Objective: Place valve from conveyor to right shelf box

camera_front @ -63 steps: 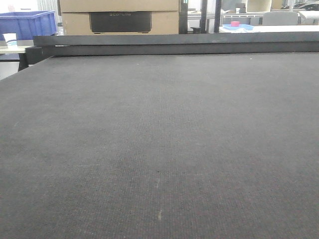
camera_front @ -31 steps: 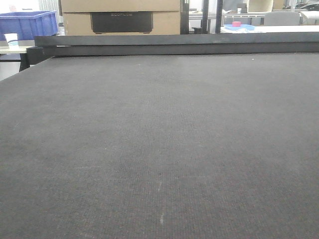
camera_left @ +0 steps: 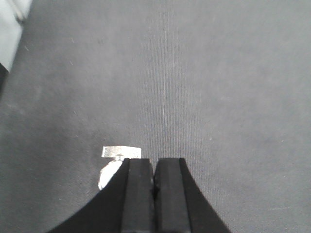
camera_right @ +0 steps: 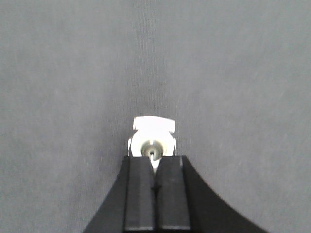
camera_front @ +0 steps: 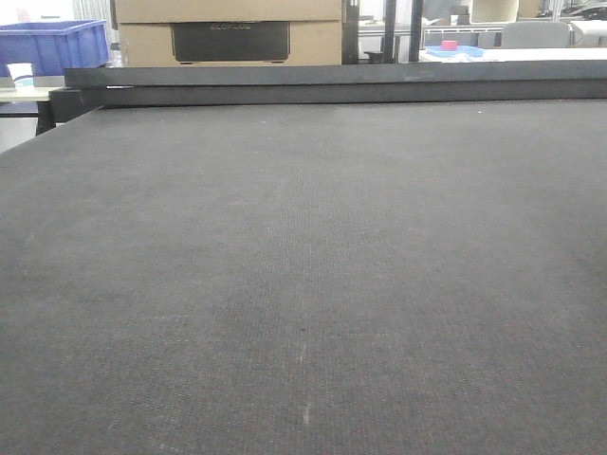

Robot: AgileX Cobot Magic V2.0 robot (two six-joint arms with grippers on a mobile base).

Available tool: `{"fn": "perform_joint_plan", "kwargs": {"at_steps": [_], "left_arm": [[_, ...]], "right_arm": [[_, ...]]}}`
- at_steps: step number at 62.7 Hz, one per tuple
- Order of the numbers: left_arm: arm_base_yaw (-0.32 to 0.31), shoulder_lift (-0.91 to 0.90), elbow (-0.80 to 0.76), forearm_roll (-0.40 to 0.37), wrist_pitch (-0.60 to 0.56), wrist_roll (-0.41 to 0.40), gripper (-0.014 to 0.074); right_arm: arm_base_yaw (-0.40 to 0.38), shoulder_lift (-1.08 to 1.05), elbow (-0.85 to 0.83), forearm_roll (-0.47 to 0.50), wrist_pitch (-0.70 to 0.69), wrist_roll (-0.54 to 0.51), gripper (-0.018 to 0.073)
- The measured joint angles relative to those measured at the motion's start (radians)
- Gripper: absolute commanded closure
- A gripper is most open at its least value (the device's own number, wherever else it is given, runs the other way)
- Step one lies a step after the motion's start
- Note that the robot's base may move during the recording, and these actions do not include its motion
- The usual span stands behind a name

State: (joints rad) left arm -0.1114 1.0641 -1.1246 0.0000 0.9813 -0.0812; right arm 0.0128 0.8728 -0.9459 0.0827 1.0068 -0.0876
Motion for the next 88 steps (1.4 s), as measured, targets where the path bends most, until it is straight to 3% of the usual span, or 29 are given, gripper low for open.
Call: {"fn": "perform_joint_plan", "kwargs": {"at_steps": [34,41,52,56,88], "left_arm": [[0.000,0.088,-0.006,0.000,0.011,0.000,0.0707],[0.000,0.088,-0.006,0.000,0.011,0.000,0.0707],[0.000,0.088,-0.006,0.000,0.011,0.000,0.0707],[0.000,0.088,-0.006,0.000,0.011,0.000,0.0707],[0.000,0.088,-0.006,0.000,0.009,0.000,0.0707]], "right_arm": [[0.000,0.265,-0.076,-0.002,0.175,0.028,0.0719],[0.000,0.317,-0.130,-0.002,0.180,0.028,0.0604],[0.000,0.402,-0.195,-0.002,0.205,0.029,0.0234],[0.000,0.432,-0.203,-0.002,0.205,0.032,0.0150],[0.000,0.621,-0.205,-0.002,0.175,0.032,0.0126]]}}
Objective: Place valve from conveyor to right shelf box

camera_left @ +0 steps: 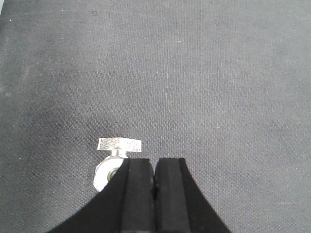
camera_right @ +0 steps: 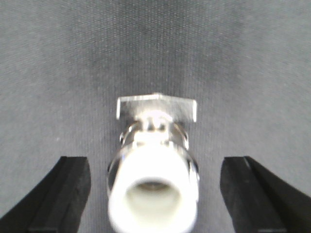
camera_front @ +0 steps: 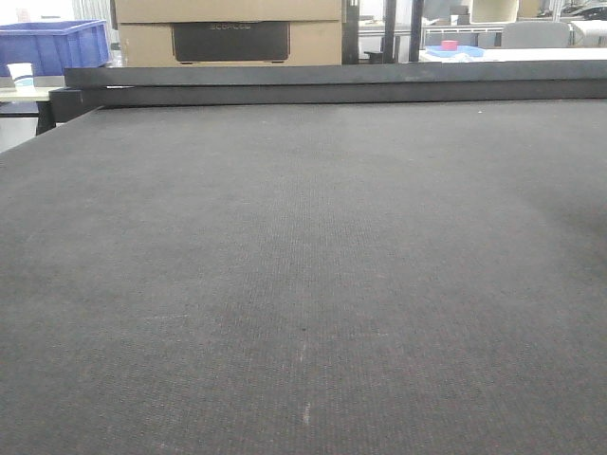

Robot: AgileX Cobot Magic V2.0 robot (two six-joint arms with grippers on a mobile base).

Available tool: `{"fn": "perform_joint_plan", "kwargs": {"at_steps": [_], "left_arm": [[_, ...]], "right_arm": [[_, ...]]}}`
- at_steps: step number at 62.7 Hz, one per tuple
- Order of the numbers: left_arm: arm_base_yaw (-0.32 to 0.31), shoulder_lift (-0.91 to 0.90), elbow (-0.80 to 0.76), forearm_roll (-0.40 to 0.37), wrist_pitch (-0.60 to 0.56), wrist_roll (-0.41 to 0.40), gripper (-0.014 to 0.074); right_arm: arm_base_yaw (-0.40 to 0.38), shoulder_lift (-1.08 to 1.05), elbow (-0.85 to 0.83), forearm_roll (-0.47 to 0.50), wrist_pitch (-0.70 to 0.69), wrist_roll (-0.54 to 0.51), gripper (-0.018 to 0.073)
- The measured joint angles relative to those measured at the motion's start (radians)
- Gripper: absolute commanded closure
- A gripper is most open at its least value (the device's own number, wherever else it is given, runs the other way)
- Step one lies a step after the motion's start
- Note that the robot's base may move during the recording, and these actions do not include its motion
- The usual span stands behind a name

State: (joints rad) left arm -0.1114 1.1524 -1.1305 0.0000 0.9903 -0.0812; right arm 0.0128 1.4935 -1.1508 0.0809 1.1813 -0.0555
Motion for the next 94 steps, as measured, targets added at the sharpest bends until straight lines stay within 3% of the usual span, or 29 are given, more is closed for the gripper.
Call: {"fn": "perform_joint_plan", "kwargs": {"at_steps": [40,48,60,65,74,85,89,94], "left_arm": [[0.000,0.000,0.000,0.000,0.000,0.000,0.0707],[0.000,0.000,0.000,0.000,0.000,0.000,0.0707],[0.000,0.000,0.000,0.000,0.000,-0.019,0.0707],[0.000,0.000,0.000,0.018,0.000,-0.064,0.0701],[0.000,0.000,0.000,0.068,0.002,-0.120,0.0556],[0.031,0.006,0.000,0.079,0.047,-0.124,0.0213],[0.055,0.021,0.000,0.081,0.080,-0.103,0.0151],[0.080,0.053,0.000,0.073,0.112,-0.057,0.0141]], "right_arm": [[0.000,0.020,0.090,0.000,-0.102,0.000,0.0144],[0.000,0.020,0.090,0.000,-0.102,0.000,0.0299],[0.000,0.020,0.090,0.000,-0.098,0.000,0.0727],[0.000,0.020,0.090,0.000,-0.098,0.002,0.0722],[0.000,0.020,0.090,0.000,-0.098,0.002,0.0723],[0.000,0.020,0.090,0.000,-0.098,-0.001,0.0723],[0.000,0.020,0.090,0.002,-0.098,-0.001,0.0723],[0.000,0.020,0.090,0.004,-0.098,-0.001,0.0723]]}}
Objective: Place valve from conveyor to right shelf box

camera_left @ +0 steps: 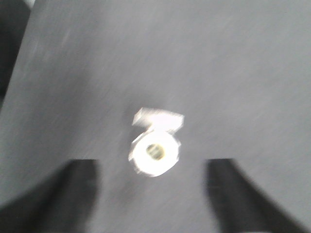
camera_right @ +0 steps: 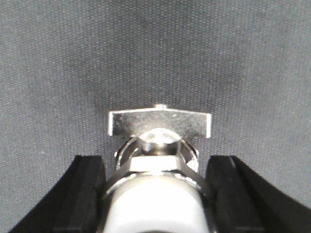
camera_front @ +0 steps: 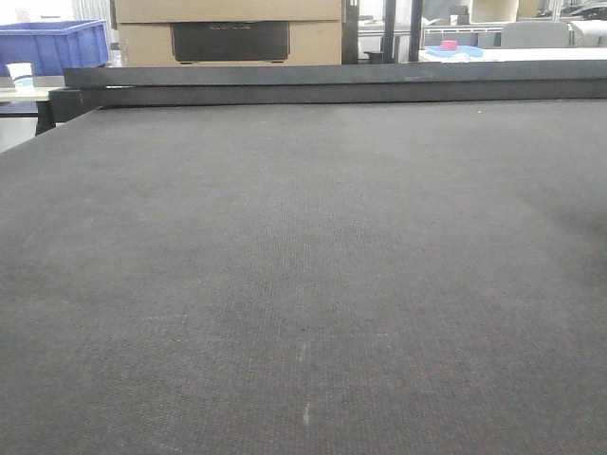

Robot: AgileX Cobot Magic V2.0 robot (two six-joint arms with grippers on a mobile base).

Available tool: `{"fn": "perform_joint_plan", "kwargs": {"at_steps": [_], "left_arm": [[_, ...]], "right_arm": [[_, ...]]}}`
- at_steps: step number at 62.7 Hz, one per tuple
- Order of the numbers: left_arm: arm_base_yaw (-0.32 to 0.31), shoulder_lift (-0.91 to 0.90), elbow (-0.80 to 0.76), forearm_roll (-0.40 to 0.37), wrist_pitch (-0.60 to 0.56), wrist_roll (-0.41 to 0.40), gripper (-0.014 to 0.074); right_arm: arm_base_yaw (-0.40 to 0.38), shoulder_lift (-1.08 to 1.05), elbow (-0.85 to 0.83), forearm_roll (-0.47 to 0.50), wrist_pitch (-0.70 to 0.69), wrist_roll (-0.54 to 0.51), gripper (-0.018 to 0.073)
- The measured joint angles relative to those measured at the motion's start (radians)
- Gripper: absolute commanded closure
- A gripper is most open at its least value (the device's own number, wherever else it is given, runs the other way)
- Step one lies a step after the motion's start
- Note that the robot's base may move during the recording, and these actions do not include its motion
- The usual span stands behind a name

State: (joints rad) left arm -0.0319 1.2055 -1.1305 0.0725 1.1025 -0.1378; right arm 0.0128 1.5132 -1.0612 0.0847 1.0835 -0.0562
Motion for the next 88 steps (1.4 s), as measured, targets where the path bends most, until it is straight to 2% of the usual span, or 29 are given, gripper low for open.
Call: {"fn": "perform_joint_plan", "kwargs": {"at_steps": [9,15,42,58,88], "left_arm": [[0.019,0.081,0.000,-0.042,0.033,0.113,0.0141],[0.019,0.133,0.000,-0.056,0.029,0.146,0.0141],[0.019,0.269,0.000,-0.059,-0.014,0.163,0.0141],[-0.008,0.311,0.000,-0.059,-0.032,0.163,0.0141],[-0.011,0.363,0.019,-0.059,-0.063,0.163,0.0141]], "right_arm": [[0.000,0.000,0.000,0.000,0.000,0.002,0.0723],[0.000,0.000,0.000,0.004,0.000,0.002,0.0723],[0.000,0.000,0.000,0.011,0.000,0.000,0.0723],[0.000,0.000,0.000,0.011,0.000,0.000,0.0723],[0.000,0.000,0.000,0.014,-0.003,0.001,0.0723]]}}
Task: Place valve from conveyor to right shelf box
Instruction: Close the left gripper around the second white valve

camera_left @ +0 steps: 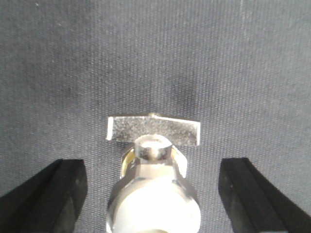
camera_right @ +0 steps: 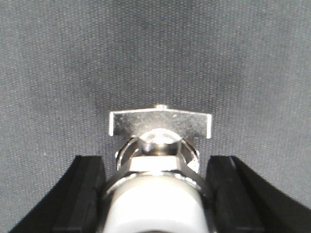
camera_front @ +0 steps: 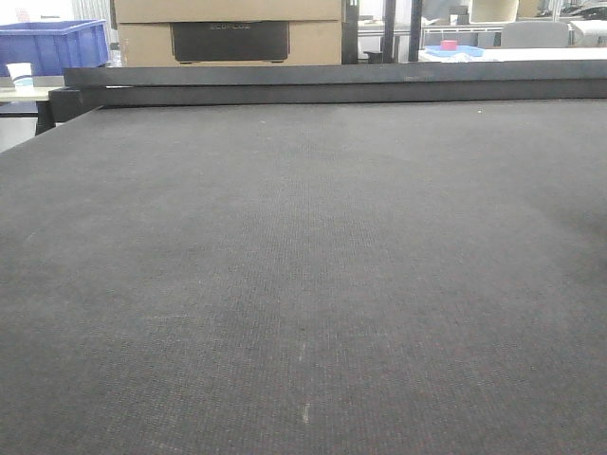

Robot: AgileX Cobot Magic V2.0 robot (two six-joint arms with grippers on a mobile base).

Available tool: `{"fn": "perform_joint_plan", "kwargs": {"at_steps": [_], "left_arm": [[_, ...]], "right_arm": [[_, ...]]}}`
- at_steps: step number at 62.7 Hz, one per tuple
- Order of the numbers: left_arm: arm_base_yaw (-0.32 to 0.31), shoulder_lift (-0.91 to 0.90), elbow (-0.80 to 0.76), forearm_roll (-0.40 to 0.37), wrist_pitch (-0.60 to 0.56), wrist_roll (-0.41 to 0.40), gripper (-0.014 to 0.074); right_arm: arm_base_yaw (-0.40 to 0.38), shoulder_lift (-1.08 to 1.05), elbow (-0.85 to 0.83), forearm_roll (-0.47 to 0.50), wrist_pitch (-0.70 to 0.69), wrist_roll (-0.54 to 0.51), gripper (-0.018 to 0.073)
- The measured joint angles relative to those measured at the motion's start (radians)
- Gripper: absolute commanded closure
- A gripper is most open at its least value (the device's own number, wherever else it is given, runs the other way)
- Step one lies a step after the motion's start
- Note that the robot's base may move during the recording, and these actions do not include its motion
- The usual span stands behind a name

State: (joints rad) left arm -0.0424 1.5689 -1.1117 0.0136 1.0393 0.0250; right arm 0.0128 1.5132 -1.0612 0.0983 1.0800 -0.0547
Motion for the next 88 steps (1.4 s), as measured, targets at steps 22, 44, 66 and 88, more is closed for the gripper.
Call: {"fn": "perform_joint_plan", "kwargs": {"at_steps": [22,44,66,88], "left_arm": [[0.000,0.006,0.015,0.002,-0.022,0.001,0.0145],[0.000,0.006,0.015,0.004,-0.027,0.001,0.0640],[0.000,-0.023,-0.005,0.002,0.029,0.001,0.0708],[0.000,-0.321,-0.012,-0.006,0.091,0.001,0.0708]], "right_arm": [[0.000,0.000,0.000,0.001,0.000,0.000,0.0723],[0.000,0.000,0.000,0.001,-0.001,0.000,0.0723],[0.000,-0.052,0.007,0.020,-0.016,0.000,0.0725],[0.000,-0.334,0.009,0.023,-0.015,0.000,0.0725]]}}
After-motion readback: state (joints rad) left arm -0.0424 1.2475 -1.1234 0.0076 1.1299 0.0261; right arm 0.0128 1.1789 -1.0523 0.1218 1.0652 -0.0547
